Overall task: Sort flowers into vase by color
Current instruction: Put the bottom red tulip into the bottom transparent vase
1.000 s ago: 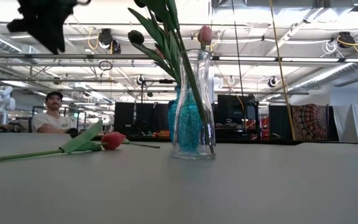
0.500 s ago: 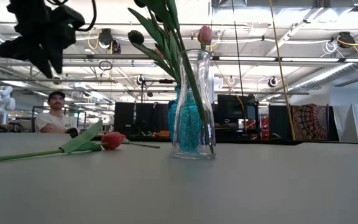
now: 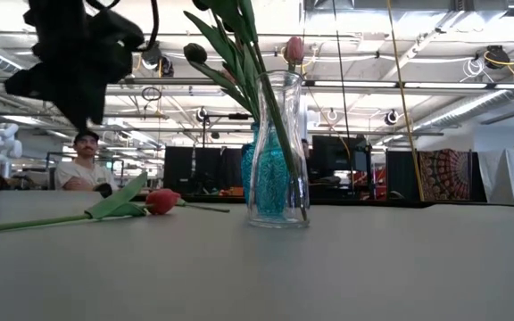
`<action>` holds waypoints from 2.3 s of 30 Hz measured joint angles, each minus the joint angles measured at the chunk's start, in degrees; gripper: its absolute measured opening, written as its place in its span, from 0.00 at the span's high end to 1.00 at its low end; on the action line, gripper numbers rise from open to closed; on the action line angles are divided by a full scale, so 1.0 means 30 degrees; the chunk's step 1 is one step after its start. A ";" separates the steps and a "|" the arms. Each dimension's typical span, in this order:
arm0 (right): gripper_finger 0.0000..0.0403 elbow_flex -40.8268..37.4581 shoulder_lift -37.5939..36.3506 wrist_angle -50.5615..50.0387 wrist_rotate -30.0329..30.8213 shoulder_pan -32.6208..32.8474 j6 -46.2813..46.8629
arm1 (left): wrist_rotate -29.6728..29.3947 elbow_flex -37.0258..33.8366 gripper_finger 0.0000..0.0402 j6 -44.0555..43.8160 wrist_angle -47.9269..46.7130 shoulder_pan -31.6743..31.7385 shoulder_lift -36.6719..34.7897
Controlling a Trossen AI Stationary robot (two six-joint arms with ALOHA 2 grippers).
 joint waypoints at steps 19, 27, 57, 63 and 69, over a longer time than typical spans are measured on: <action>0.27 0.0000 0.0007 0.0007 0.0000 0.0000 0.0000 | -0.0692 0.0000 0.71 -0.2956 0.3357 -0.3518 0.4405; 0.27 0.0000 0.0007 0.0007 0.0000 0.0000 0.0000 | -0.0750 0.0007 0.71 -0.2968 0.5704 -0.3776 0.5811; 0.27 0.0000 0.0007 0.0007 0.0000 0.0000 0.0001 | -0.2709 0.0015 0.71 -0.3434 0.6470 -0.3762 0.7977; 0.27 0.0000 0.0007 0.0007 0.0000 0.0000 0.0000 | -0.3284 0.0015 0.71 -0.3421 0.6311 -0.3754 0.8084; 0.27 0.0000 0.0000 0.0007 0.0000 0.0000 0.0006 | -0.2952 0.0018 0.71 -0.3414 0.6912 -0.3725 0.8910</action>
